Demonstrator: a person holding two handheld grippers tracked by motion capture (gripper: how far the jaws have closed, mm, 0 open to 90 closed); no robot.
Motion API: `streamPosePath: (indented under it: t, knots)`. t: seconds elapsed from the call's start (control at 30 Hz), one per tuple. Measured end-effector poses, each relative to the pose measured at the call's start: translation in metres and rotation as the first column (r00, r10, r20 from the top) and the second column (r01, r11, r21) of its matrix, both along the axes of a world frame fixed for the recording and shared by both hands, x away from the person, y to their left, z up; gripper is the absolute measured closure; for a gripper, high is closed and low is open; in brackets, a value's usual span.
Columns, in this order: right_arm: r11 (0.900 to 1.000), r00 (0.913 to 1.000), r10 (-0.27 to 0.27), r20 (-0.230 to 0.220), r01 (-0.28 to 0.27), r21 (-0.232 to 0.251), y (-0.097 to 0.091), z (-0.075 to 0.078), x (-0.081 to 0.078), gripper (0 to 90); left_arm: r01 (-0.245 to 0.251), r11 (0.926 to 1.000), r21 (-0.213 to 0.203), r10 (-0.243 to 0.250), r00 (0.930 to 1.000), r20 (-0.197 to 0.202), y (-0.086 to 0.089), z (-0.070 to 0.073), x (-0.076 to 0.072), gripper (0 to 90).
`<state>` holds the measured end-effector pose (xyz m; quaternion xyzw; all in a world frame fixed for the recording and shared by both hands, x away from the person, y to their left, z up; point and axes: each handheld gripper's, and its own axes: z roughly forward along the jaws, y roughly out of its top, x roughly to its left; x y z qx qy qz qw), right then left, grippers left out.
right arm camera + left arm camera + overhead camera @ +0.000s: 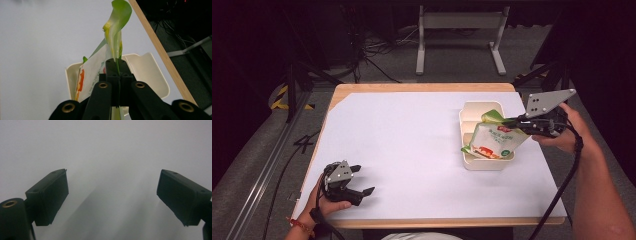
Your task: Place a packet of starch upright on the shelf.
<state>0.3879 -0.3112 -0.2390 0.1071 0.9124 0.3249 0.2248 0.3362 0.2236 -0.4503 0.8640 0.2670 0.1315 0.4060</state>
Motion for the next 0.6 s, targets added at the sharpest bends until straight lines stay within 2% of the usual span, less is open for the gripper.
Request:
streamPosePath:
  t: [0.43, 0.57, 0.6]
  knots:
    - [0.999, 0.9991, -0.043, 0.007, 0.043, -0.012, 0.001, -0.011, 0.002, 88.6, 0.004, 1.0, 0.006, -0.004, 0.9999, -0.009, -0.002, -0.001, -0.001, 11.4]
    - [0.9988, 0.9991, -0.039, 0.016, 0.039, -0.029, -0.008, -0.003, -0.002, 88.7, 0.005, 1.0, 0.005, -0.004, 0.9999, -0.01, -0.001, -0.001, 0.0, 11.4]
    - [0.9979, 0.9982, -0.057, 0.019, 0.058, -0.028, -0.011, 0.002, -0.004, 88.7, 0.007, 1.0, 0.005, -0.007, 0.9999, -0.012, -0.002, -0.001, 0.001, 11.4]
